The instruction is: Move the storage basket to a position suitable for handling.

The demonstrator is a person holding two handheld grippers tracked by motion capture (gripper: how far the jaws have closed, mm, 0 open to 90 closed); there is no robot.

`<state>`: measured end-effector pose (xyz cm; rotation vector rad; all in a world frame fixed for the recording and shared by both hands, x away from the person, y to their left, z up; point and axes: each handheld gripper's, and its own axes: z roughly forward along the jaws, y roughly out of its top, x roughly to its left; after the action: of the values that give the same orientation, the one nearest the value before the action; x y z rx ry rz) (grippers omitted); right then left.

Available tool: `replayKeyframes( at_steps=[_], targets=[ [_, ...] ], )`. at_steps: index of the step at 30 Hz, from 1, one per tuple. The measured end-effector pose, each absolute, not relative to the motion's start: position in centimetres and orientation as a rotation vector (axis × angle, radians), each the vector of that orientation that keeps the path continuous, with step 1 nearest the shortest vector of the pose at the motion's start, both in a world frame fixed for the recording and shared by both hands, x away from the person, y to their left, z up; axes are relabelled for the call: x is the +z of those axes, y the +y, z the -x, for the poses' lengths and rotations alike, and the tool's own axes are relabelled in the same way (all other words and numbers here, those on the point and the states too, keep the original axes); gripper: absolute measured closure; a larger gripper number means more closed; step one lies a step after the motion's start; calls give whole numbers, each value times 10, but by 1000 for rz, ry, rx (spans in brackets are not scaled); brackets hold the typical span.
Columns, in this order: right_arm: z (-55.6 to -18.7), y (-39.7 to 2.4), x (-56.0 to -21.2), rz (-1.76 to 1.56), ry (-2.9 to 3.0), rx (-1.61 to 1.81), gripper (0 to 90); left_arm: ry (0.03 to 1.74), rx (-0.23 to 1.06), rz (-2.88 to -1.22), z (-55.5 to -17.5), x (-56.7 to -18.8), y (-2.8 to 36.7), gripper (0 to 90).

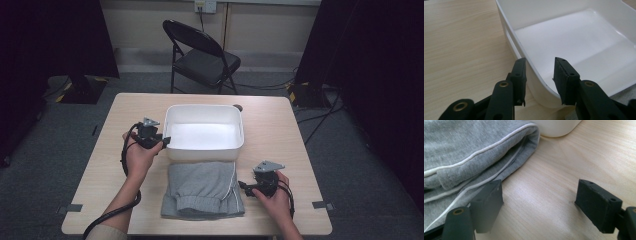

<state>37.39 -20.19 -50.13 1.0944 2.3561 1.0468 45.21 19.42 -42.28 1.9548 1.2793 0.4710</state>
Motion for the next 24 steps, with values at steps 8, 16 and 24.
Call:
replayKeyframes(
  at_steps=[8, 16, 24],
  targets=[
    [-374, -202, -501, -1095, 2354, 1044, 209, 1183, 537, -1916, -448, -410, 193, 470],
    [-375, -202, -501, -1092, 2357, 1046, 205, 1158, 514, -1900, -435, -413, 203, 362],
    [-375, -202, -501, -1092, 2357, 1045, 202, 1157, 493, -1904, -419, -425, 213, 290]
  ],
)
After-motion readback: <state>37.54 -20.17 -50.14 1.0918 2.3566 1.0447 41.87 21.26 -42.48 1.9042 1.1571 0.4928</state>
